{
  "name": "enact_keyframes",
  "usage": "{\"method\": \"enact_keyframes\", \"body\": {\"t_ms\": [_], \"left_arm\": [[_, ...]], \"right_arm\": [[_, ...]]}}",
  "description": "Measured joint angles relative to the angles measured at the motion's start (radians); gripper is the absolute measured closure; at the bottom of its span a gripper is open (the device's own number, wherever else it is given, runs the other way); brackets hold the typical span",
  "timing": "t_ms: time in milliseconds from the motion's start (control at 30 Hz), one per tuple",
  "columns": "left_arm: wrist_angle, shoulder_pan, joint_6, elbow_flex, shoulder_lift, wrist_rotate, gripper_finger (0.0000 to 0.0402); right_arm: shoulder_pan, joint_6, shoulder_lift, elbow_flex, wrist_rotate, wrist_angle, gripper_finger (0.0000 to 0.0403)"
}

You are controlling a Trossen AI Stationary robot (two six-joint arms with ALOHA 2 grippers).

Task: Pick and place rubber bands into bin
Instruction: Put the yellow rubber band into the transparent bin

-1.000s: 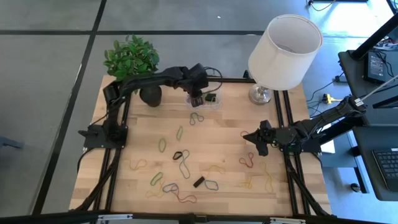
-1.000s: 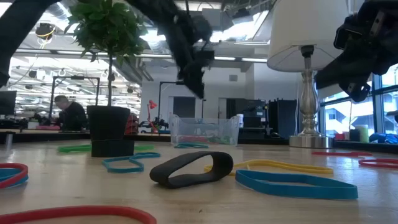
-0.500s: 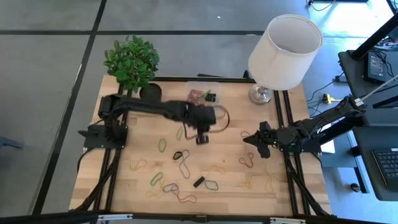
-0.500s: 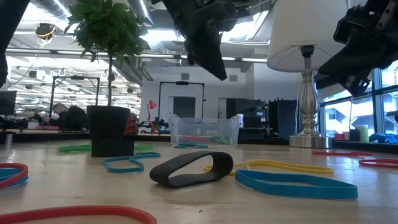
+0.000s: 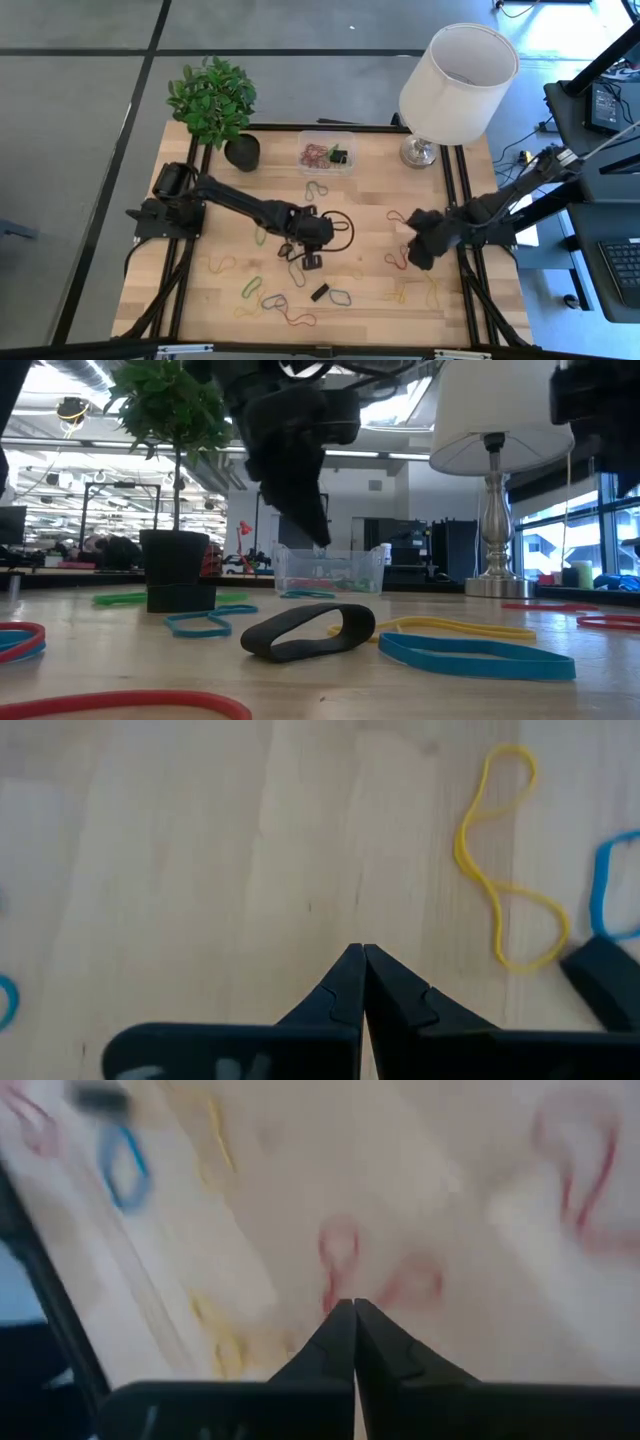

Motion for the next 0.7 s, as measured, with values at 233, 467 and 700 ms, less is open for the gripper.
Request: {"method": "enact_keyframes", "body": {"t_ms": [233,467,700], "left_arm": [[-0.025,-0.017,0.051,-0.062,-0.071,0.019,0.04],[0.048,-0.032,0.087,-0.274,-0.277,0.011,0.04],[0.162,-0.051,0.022,-0.486,-0.496,0.016,0.04]], "right_arm": [[0.083,0.293,0.235,0.08,-0.274,-0.083,0.0387],[0.131,0.473,0.388,0.047,-0.378,-0.068,0.0341],[0.142,0.496,0.469,0.038,-0.39,-0.03,0.0287]]}}
